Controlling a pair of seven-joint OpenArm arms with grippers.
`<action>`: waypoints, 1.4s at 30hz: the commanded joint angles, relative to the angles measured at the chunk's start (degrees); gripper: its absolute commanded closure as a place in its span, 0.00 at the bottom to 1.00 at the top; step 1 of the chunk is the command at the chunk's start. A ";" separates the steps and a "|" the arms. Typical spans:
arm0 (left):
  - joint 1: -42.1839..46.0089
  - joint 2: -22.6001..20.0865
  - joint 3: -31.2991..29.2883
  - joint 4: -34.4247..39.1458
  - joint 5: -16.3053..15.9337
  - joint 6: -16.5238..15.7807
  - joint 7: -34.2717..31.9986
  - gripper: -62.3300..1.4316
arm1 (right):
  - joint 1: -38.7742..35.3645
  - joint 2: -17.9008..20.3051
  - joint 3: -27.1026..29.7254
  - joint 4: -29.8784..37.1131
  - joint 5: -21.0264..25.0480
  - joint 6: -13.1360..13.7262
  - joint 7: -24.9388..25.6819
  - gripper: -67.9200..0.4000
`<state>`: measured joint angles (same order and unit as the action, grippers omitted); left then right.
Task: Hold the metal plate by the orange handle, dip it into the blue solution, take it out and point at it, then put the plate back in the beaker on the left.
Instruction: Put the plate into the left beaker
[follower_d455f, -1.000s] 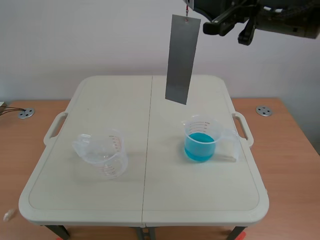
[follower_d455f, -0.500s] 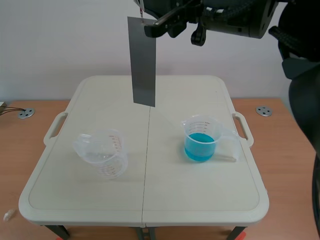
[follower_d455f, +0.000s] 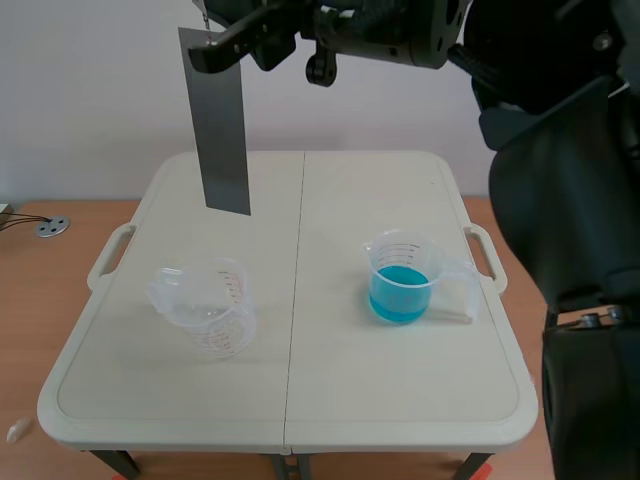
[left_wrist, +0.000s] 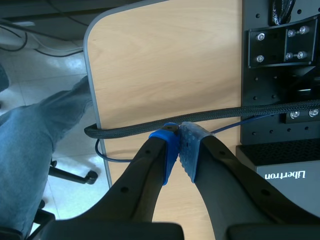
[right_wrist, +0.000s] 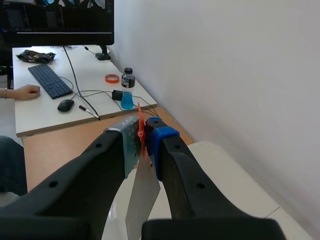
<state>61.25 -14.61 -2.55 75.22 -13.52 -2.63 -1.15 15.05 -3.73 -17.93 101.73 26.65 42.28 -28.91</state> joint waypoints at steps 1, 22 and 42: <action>0.46 -0.20 0.04 0.79 -0.17 -0.09 -0.35 0.92 | 1.33 -0.92 -0.68 -0.83 0.04 0.44 1.01 0.98; 0.46 -0.17 0.04 0.79 -0.20 -0.09 -0.33 0.92 | 4.13 -1.55 -8.00 -8.48 -0.98 0.44 3.76 0.97; 0.46 -0.17 0.04 0.79 -0.37 -0.11 -0.35 0.92 | 3.96 -1.53 -8.20 -9.22 -0.98 0.44 2.62 0.98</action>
<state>61.25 -14.61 -2.55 75.22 -13.54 -2.63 -1.15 17.89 -5.06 -26.15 92.82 24.97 42.30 -27.09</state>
